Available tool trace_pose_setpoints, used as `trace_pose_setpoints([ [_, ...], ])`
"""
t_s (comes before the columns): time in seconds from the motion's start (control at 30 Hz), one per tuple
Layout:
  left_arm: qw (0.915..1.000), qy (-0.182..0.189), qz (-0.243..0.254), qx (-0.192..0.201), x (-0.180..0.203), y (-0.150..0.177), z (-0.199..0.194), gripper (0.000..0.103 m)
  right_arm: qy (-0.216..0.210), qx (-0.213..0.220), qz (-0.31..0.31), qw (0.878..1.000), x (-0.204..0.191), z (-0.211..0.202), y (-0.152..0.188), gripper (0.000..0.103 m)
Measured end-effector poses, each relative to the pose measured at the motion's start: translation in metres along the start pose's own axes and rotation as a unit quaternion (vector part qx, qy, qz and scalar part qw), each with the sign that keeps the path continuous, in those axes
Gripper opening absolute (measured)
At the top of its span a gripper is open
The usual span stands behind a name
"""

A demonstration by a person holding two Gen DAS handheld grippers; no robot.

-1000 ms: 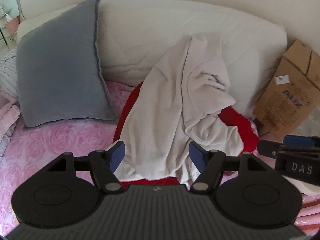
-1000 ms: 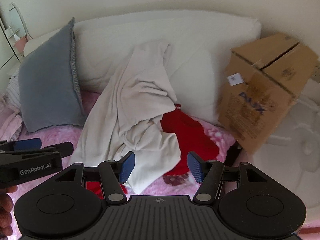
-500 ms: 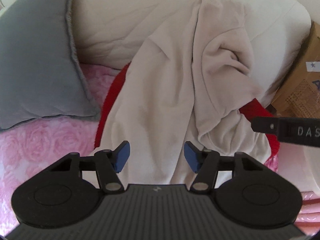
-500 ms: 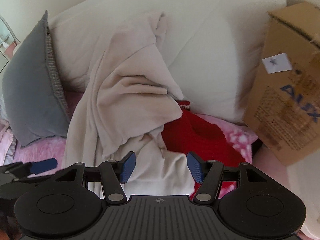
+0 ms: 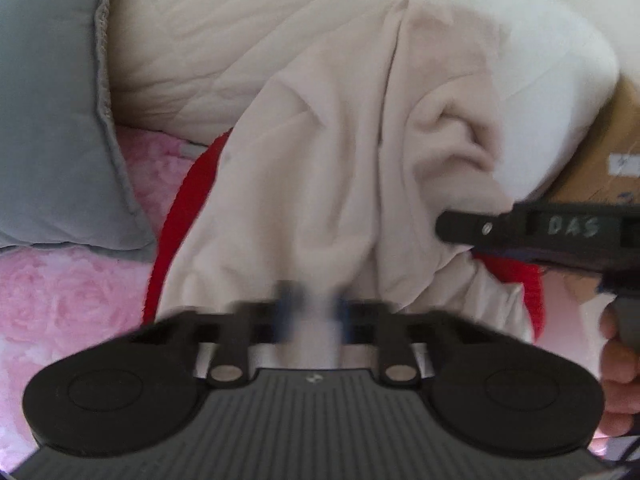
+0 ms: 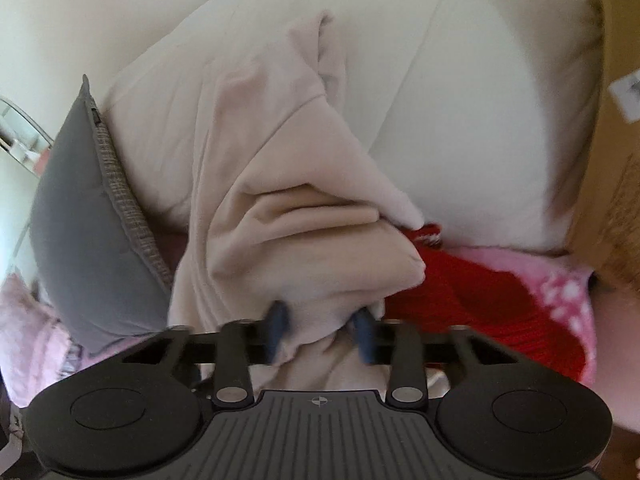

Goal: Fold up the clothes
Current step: 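Move both tools toward the cream garment and close both grippers on it, then lift the cream garment with both grippers and carry it to the open bed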

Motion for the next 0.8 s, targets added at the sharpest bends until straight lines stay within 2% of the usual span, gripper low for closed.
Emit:
trace_pose_setpoints([
  [0.07, 0.9999, 0.003, -0.010, 0.006, -0.002, -0.003, -0.009, 0.002, -0.004, 0.004, -0.016, 1.000, -0.006, -0.005, -0.001, 0.015],
  [0.23, 0.9990, 0.000, -0.029, 0.033, -0.006, -0.009, -0.041, 0.002, -0.015, 0.024, -0.083, 0.996, -0.030, -0.037, -0.003, 0.009],
  [0.33, 0.9965, -0.009, -0.045, 0.070, -0.010, -0.010, -0.081, 0.002, -0.031, 0.041, -0.112, 0.992, -0.050, -0.065, -0.005, 0.008],
  [0.47, 0.9897, -0.031, -0.065, 0.124, -0.022, -0.007, -0.152, 0.002, -0.080, 0.074, -0.155, 0.982, -0.090, -0.112, -0.005, 0.006],
  [0.53, 0.9849, -0.048, -0.076, 0.148, -0.027, -0.004, -0.188, 0.002, -0.115, 0.091, -0.176, 0.973, -0.114, -0.139, -0.002, 0.004],
  [0.6, 0.9779, -0.070, -0.095, 0.173, -0.036, 0.013, -0.235, 0.002, -0.160, 0.106, -0.197, 0.961, -0.142, -0.169, 0.005, 0.004],
  [0.8, 0.9505, -0.139, -0.142, 0.239, -0.053, 0.090, -0.392, 0.002, -0.299, 0.135, -0.243, 0.913, -0.226, -0.263, 0.044, 0.003],
])
Point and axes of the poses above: each gripper's, at about its wrist camera, not at the fingertips, and z roughly the way its jaws point, x to its right, y to its underside, the point moved 3 cm from there along z, roughly the way its jaws point, and after that the axes turned 11 degrees about x, right-handed, at the moved point
